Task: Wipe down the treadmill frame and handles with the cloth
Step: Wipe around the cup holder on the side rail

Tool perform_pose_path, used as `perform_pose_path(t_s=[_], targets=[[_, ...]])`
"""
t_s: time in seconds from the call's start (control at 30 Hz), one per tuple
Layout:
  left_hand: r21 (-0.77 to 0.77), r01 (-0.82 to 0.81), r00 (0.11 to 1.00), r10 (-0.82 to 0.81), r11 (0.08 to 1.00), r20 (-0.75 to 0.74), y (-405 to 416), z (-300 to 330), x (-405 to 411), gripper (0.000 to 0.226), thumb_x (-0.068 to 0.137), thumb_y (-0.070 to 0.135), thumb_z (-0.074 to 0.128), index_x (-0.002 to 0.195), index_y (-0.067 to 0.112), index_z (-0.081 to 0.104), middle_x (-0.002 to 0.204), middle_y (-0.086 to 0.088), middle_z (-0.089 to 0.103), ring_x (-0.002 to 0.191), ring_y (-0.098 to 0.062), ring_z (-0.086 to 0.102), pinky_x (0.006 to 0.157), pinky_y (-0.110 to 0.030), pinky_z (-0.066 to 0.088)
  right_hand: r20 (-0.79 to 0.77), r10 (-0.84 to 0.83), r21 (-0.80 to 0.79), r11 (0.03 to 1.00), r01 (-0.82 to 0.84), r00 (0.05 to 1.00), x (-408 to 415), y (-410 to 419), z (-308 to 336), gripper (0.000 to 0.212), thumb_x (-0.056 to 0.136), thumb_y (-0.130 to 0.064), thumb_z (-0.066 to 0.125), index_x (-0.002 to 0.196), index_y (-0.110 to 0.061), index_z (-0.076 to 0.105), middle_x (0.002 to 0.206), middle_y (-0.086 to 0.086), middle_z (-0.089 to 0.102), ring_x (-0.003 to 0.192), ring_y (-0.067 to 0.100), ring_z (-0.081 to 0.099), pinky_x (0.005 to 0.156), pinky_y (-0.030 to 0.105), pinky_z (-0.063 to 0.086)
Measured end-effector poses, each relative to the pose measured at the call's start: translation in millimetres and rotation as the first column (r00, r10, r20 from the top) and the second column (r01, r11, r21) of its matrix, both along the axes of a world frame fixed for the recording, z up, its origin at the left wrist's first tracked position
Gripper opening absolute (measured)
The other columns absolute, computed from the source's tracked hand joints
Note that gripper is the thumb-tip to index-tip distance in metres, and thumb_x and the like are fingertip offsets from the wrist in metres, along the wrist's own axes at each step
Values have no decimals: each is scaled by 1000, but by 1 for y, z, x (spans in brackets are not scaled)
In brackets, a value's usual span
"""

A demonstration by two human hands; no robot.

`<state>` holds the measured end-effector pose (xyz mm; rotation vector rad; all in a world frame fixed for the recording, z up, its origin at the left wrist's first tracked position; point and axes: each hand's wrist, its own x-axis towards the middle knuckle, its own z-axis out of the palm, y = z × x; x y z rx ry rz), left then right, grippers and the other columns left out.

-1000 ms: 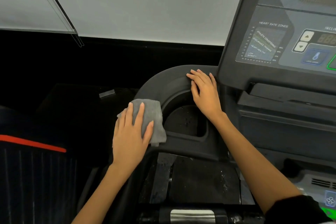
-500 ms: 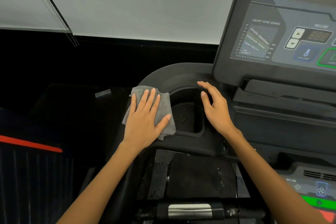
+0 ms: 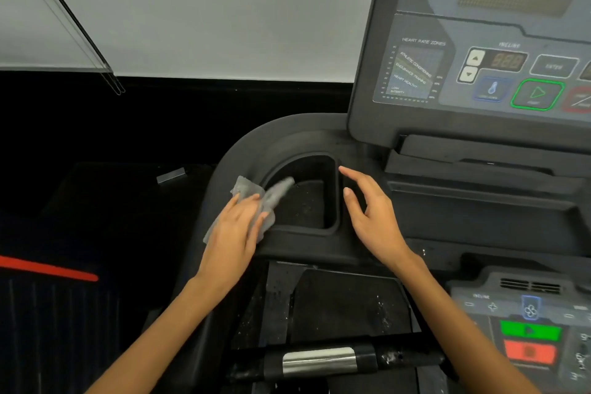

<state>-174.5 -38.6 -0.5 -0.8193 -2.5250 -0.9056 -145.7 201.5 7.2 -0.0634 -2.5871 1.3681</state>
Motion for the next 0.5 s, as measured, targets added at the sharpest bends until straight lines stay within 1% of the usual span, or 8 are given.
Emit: perform_pose_path(t_s=[0.03, 0.07, 0.13, 0.2, 0.27, 0.33, 0.43, 0.5], targets=[[131, -49, 997, 40, 990, 70, 10, 8, -5, 35, 101, 21, 36, 89, 1, 63, 79, -7, 64, 79, -11, 56, 90, -24, 46, -3, 0, 0, 1000, 0, 1000, 1, -1, 0, 37, 101, -12, 49, 138, -19, 50, 131, -12, 54, 125, -4, 46, 106, 14, 36], [207, -87, 989, 59, 975, 137, 21, 14, -10, 30, 100, 24, 40, 92, 4, 61, 82, -3, 62, 78, -9, 56, 80, -27, 49, -9, -4, -1, 1000, 4, 1000, 3, -2, 0, 38, 101, -12, 49, 138, -19, 50, 131, -12, 54, 125, -5, 46, 106, 12, 35], [224, -85, 984, 47, 971, 170, 47, 12, -28, 28, 98, 26, 48, 109, 4, 61, 107, -2, 61, 98, -9, 58, 89, -23, 48, -34, -18, 1, 1000, 18, 999, 4, -3, 0, 37, 101, -9, 49, 137, -18, 50, 129, -13, 53, 123, -9, 45, 104, 9, 33], [119, 19, 987, -38, 993, 155, 73, 0, -49, 27, 96, 24, 54, 113, 4, 61, 123, -4, 53, 110, -12, 53, 97, -22, 41, -51, -38, 3, 999, 38, 998, 6, -4, -1, 38, 100, -8, 49, 137, -16, 50, 130, -13, 52, 123, -9, 45, 105, 9, 33], [-99, 115, 989, -105, 988, 99, 92, -16, -64, 21, 91, 20, 62, 107, 6, 63, 120, -9, 53, 106, -23, 55, 96, -32, 42, -58, -53, -1, 999, 53, 997, 8, -3, -1, 38, 100, -7, 49, 137, -14, 50, 132, -12, 52, 124, -6, 45, 106, 11, 33], [-277, 140, 990, -131, 950, 53, 101, -28, -72, 23, 79, 9, 70, 101, 5, 65, 113, -10, 58, 101, -29, 57, 94, -36, 40, -59, -62, -13, 998, 61, 996, 10, -3, 0, 38, 100, -7, 49, 138, -13, 50, 132, -10, 53, 125, -5, 45, 106, 10, 32], [-402, 173, 983, -185, 899, 10, 100, -30, -75, 23, 68, 2, 75, 91, 3, 72, 112, -14, 64, 100, -34, 60, 94, -38, 44, -60, -57, -19, 998, 55, 997, 13, -3, 1, 38, 100, -8, 49, 137, -14, 50, 131, -11, 53, 125, -2, 46, 106, 12, 33], [-457, 241, 967, -252, 856, 37, 95, -34, -79, 19, 69, 1, 75, 88, 2, 74, 111, -16, 65, 102, -36, 61, 94, -38, 46, -59, -53, -18, 999, 52, 997, 13, -5, 0, 38, 100, -8, 49, 137, -16, 50, 129, -13, 52, 126, 0, 46, 106, 13, 33]])
